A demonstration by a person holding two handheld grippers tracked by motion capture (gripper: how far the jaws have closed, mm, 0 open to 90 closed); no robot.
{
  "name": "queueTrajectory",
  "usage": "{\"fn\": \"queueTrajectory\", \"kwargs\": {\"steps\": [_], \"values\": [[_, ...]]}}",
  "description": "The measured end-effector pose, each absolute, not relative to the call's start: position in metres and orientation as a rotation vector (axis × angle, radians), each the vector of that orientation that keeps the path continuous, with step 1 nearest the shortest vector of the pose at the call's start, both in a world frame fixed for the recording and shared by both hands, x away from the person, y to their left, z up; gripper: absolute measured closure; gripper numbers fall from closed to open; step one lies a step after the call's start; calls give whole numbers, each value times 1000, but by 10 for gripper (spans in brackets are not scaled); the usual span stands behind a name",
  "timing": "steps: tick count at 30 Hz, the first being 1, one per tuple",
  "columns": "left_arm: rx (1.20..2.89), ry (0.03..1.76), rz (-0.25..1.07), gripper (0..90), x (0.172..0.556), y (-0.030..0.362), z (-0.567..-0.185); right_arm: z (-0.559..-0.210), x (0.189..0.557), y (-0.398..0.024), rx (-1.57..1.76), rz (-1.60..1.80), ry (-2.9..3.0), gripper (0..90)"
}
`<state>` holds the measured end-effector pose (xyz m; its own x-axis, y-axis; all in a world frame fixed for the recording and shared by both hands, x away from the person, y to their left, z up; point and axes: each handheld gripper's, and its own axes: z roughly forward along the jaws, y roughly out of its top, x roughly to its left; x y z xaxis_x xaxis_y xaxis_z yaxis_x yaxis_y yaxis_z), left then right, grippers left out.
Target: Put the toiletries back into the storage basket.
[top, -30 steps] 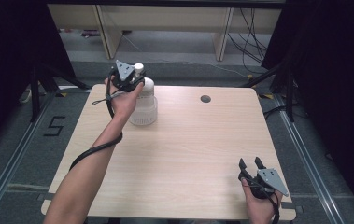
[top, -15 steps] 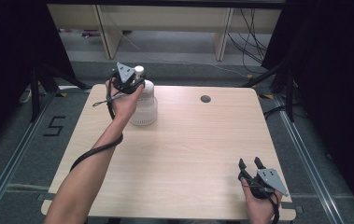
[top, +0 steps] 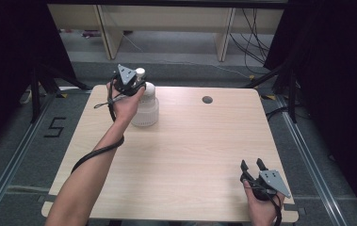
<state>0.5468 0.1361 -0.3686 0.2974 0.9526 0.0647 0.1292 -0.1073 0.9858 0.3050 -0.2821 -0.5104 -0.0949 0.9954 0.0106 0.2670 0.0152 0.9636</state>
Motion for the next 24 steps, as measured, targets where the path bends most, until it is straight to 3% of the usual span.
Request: {"fn": "queueTrajectory", "kwargs": {"steps": [19,24], "values": [[1484,1060,966,582,547,143,-372,-510,305,-281,1361,1132,1483,412],[1479,1082,950,488,547,141,-373,-510,305,-281,1359,1130,1485,410]]}}
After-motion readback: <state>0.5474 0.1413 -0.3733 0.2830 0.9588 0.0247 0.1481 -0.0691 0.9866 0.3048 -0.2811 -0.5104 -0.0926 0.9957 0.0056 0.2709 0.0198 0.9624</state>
